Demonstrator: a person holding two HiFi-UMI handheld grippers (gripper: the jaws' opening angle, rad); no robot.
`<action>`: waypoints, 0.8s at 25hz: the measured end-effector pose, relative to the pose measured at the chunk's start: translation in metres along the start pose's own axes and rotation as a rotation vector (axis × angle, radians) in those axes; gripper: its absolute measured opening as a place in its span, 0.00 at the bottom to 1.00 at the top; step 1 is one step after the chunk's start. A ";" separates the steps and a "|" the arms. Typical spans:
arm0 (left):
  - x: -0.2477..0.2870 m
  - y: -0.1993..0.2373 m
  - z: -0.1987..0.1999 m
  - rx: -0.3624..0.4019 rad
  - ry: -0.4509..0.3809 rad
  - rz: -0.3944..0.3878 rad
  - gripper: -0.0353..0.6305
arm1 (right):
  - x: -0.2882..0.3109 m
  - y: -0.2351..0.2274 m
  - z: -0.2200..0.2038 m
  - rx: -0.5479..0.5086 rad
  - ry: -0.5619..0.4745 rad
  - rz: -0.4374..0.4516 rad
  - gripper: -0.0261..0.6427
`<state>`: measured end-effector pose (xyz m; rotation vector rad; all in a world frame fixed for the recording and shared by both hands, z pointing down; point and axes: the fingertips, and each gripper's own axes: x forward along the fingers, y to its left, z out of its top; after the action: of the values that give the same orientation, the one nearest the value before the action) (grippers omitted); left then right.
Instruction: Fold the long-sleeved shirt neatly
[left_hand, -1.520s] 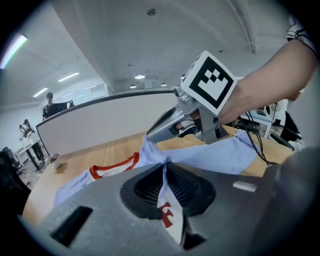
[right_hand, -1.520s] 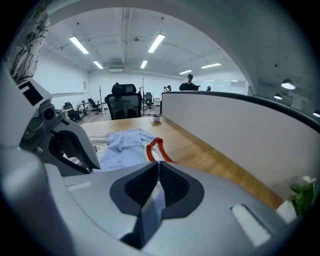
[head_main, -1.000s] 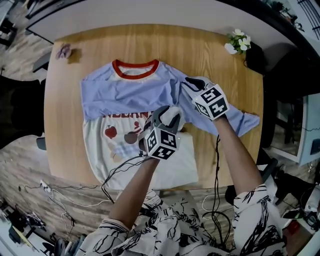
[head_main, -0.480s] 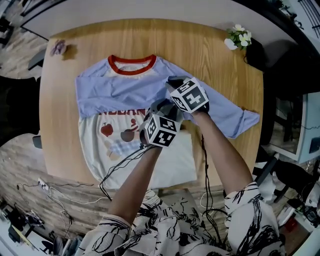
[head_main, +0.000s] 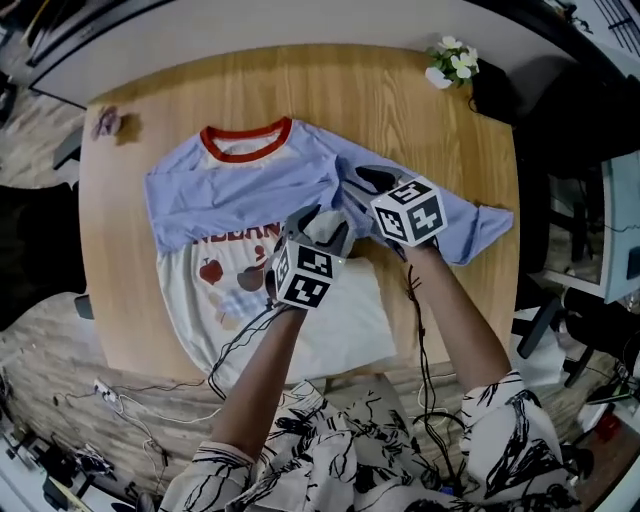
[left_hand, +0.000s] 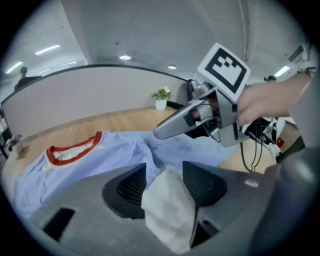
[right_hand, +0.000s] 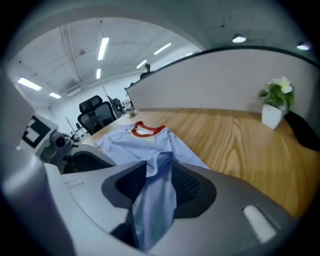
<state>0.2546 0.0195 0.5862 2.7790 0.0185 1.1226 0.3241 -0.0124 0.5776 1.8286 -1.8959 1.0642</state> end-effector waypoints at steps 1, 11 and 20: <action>-0.010 -0.007 0.011 0.017 -0.025 -0.015 0.42 | -0.024 -0.004 0.001 0.011 -0.051 -0.022 0.31; -0.137 -0.089 0.174 0.263 -0.255 -0.044 0.42 | -0.270 -0.106 -0.081 0.134 -0.356 -0.658 0.43; -0.049 -0.204 0.225 0.386 -0.271 -0.190 0.41 | -0.236 -0.186 -0.156 0.229 -0.111 -0.637 0.25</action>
<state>0.3832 0.1890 0.3640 3.1543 0.5083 0.7554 0.4922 0.2817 0.5811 2.4206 -1.1185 0.9812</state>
